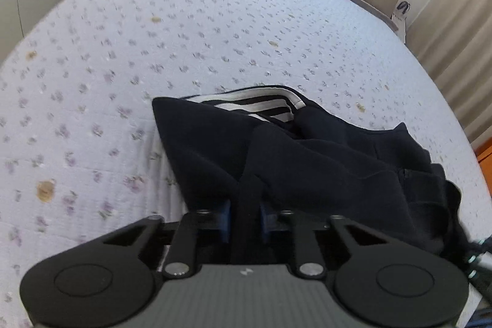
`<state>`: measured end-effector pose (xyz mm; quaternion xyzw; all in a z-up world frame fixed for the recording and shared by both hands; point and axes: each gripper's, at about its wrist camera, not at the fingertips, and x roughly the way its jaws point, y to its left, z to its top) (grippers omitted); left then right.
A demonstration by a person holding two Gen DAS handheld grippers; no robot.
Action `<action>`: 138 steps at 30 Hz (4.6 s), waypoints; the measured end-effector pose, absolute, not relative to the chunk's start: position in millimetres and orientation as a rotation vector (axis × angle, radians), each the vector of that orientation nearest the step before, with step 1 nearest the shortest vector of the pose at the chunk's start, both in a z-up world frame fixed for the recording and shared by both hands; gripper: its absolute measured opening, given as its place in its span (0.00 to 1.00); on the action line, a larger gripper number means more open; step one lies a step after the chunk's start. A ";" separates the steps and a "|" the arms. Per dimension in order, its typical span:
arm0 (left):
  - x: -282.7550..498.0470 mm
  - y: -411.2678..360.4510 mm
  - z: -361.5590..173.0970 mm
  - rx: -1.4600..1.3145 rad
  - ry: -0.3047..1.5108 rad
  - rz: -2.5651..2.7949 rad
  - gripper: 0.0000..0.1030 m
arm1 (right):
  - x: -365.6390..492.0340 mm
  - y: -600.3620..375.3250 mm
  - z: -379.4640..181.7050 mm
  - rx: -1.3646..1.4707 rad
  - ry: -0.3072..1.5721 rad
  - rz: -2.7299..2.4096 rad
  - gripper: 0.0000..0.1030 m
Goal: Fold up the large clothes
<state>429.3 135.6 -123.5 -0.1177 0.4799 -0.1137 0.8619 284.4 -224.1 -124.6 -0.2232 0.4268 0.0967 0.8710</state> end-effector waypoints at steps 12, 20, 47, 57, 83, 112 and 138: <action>417.9 152.0 -114.4 -0.401 0.904 -0.303 0.39 | 294.6 -274.1 -94.2 -0.035 0.876 0.149 0.15; 437.6 136.1 -101.1 -0.326 0.820 -0.326 0.63 | 308.5 -273.0 -105.7 -0.013 0.913 0.157 0.16; 519.2 166.4 -151.8 -0.405 0.910 -0.018 0.20 | 454.1 -292.8 -104.4 -0.093 0.791 -0.214 0.36; 464.3 115.0 -98.6 -0.331 0.708 -0.239 0.31 | 415.6 -226.4 -70.2 -0.075 0.711 0.090 0.29; 353.4 210.5 -146.1 -0.515 0.904 -0.072 0.41 | 392.9 -174.8 -161.4 -0.021 0.955 0.103 0.06; 409.8 225.9 -217.0 -0.895 0.952 -0.500 0.51 | 373.6 -159.9 -89.5 0.120 0.824 0.181 0.15; 393.4 -65.2 -38.2 -0.469 0.795 -0.697 0.25 | 394.9 -276.6 -107.5 0.369 0.835 0.282 0.16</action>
